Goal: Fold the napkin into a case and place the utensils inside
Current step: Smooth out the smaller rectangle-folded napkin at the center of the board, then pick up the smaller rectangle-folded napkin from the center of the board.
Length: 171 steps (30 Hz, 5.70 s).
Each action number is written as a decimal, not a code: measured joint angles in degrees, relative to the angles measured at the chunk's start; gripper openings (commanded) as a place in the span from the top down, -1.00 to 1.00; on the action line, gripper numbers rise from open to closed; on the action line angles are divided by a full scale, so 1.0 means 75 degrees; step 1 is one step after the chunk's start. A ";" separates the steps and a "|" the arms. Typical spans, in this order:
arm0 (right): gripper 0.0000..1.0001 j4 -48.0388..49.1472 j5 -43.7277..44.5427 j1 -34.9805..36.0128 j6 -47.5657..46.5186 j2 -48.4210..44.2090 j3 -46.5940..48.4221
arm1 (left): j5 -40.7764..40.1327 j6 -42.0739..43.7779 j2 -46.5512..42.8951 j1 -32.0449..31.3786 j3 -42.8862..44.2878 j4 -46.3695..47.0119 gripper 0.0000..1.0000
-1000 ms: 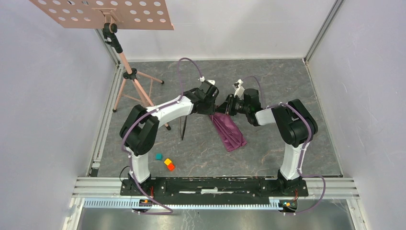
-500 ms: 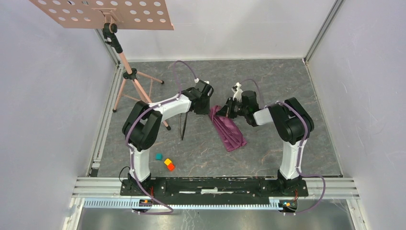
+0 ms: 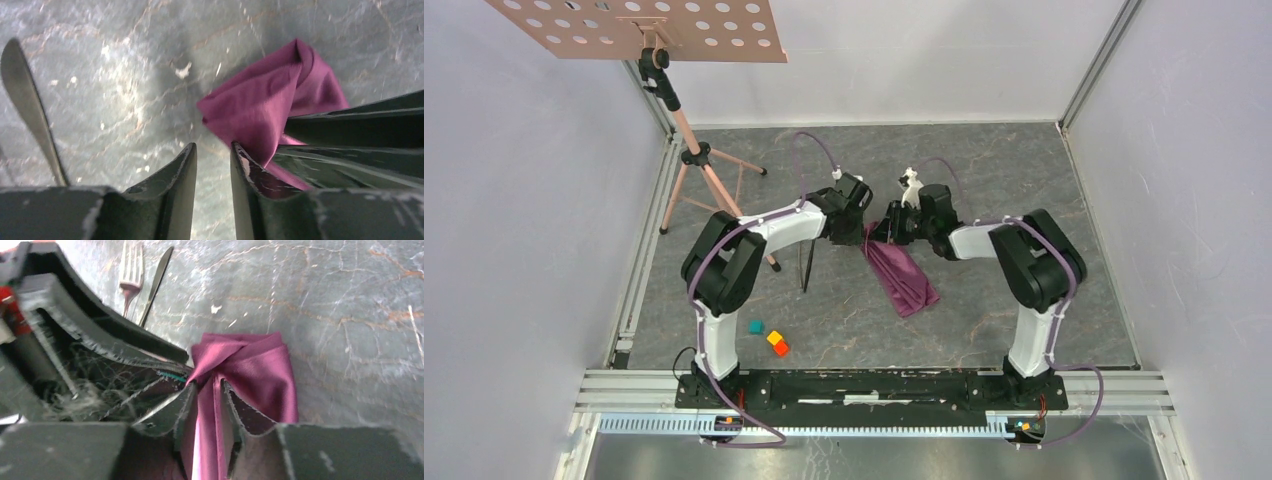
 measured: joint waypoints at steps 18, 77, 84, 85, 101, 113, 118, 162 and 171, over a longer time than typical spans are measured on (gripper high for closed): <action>-0.03 -0.4680 0.2270 0.1271 -0.4570 -0.3888 -0.0953 | 0.3214 -0.2623 -0.1821 0.0032 -0.3369 0.2075 0.03; 1.00 -0.3803 0.3066 0.2124 -0.3844 -0.2859 -0.1218 | 0.2920 -0.5138 -0.1195 -0.0533 -0.4412 0.5234 0.82; 1.00 -0.3142 0.3037 0.2107 -0.3759 -0.2710 -0.1480 | 0.2725 -0.4945 -0.1932 -0.0254 -0.5062 0.5062 0.48; 1.00 -0.3057 0.3016 0.2095 -0.3736 -0.2699 -0.1504 | 0.2725 -0.4890 -0.2052 -0.0137 -0.5149 0.4989 0.50; 0.85 -0.2871 0.2774 0.2002 -0.3646 -0.2687 -0.1571 | 0.3343 -0.3923 -0.1341 0.0720 -0.2871 0.4226 0.95; 0.19 -0.3244 0.2084 0.1830 -0.3258 -0.3066 -0.1562 | 0.3296 -0.3791 -0.0475 0.0784 -0.2751 0.3899 0.95; 0.18 -0.3241 0.1428 0.1396 -0.2978 -0.3244 -0.1565 | 0.3311 -0.3786 -0.0475 0.0813 -0.2798 0.3987 0.95; 0.12 -0.2454 0.1072 0.1221 -0.2637 -0.3308 -0.2285 | 0.4925 -0.2594 -0.0236 0.1792 -0.2186 0.3902 0.95; 0.07 -0.2025 0.1332 0.1614 -0.2903 -0.3261 -0.2565 | 0.4715 -0.2573 0.0268 0.1792 -0.1982 0.4013 0.95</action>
